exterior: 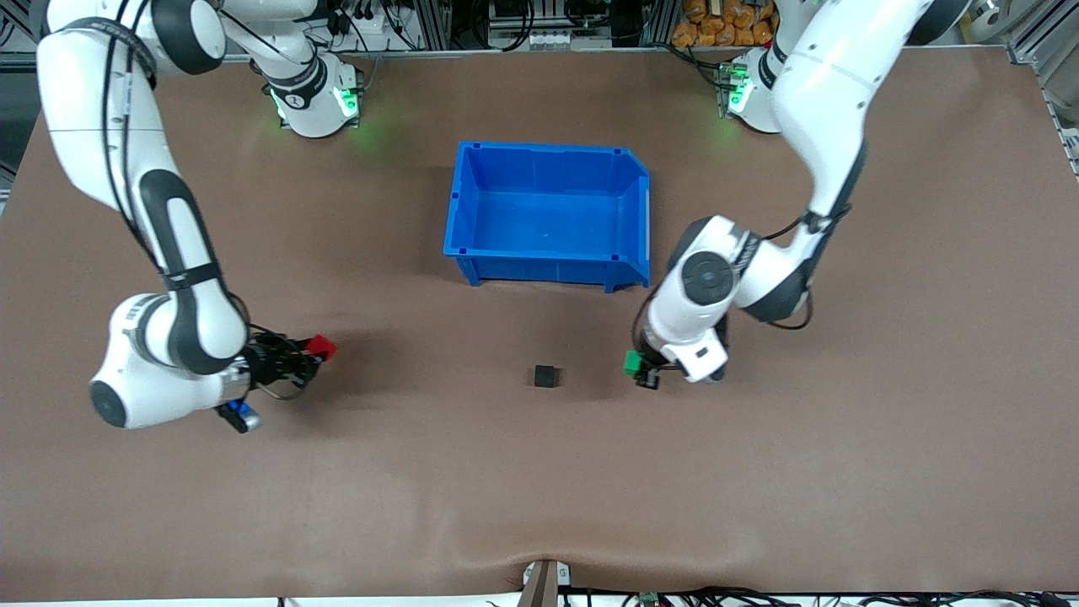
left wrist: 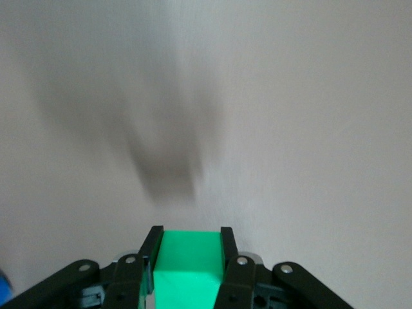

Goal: Attach green and red cubes to black cube
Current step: 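Carry the red and green cubes toward the black cube with both grippers, then press the red and green cubes against the black cube's sides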

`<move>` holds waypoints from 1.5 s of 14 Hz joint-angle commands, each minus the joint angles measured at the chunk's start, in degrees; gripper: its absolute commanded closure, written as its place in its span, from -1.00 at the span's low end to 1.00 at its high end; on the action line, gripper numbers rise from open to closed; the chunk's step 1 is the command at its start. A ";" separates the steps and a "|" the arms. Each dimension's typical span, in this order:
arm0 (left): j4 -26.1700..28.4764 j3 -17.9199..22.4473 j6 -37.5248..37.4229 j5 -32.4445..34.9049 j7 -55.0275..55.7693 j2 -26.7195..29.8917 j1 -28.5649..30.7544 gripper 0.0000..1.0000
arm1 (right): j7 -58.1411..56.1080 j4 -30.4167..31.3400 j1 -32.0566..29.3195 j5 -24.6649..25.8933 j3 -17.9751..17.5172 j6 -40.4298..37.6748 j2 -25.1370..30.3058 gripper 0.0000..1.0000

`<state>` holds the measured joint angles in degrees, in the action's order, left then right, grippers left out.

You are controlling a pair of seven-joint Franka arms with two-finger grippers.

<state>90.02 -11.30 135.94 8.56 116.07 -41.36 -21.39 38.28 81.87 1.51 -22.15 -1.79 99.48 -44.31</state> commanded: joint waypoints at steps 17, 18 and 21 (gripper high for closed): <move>-15.84 1.72 3.27 -2.23 10.58 -13.75 -8.23 1.00 | 58.39 -2.33 23.35 -13.44 -0.94 35.60 -4.91 1.00; -15.84 1.72 3.89 -2.23 10.59 -14.10 -8.49 1.00 | 58.57 -2.33 23.80 -13.44 -0.94 36.31 -5.35 1.00; -15.84 1.72 4.69 -2.49 10.59 -14.89 -9.37 1.00 | 58.93 -2.33 24.59 -15.63 -0.94 37.89 -5.61 1.00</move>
<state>76.10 -10.00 140.03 6.99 125.95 -54.56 -29.54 96.25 80.20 25.45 -35.43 -3.11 136.71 -49.57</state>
